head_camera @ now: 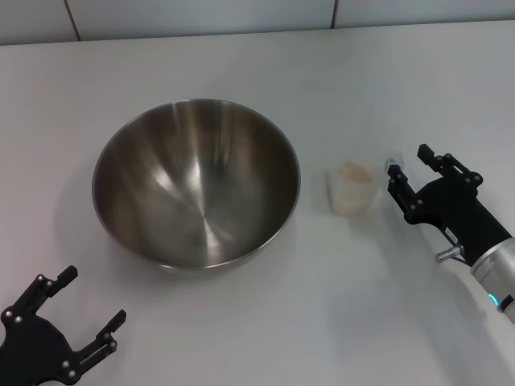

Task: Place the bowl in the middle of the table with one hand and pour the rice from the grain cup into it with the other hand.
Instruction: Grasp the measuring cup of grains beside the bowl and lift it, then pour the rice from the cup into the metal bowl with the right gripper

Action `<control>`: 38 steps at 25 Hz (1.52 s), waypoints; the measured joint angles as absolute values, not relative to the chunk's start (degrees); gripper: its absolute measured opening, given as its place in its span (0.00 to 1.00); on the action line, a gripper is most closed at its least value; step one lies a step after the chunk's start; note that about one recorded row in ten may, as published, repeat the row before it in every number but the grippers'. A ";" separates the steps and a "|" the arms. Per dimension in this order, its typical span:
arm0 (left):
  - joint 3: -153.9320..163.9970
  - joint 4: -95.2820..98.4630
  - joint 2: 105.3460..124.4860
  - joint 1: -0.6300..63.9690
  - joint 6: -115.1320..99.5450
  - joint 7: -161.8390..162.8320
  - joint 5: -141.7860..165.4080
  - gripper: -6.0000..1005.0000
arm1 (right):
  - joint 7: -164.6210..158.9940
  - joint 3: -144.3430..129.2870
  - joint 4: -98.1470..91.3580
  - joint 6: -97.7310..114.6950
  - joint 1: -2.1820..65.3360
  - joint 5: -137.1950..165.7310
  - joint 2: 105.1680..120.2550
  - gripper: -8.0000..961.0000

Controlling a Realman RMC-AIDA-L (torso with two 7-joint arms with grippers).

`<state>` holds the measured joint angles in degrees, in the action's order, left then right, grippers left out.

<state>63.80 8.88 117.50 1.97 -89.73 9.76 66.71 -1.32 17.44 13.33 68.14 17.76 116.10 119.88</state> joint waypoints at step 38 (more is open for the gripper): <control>63.58 8.26 117.65 1.89 -89.01 9.76 66.71 0.84 | 10.22 21.35 21.27 80.84 20.07 116.09 119.71 0.02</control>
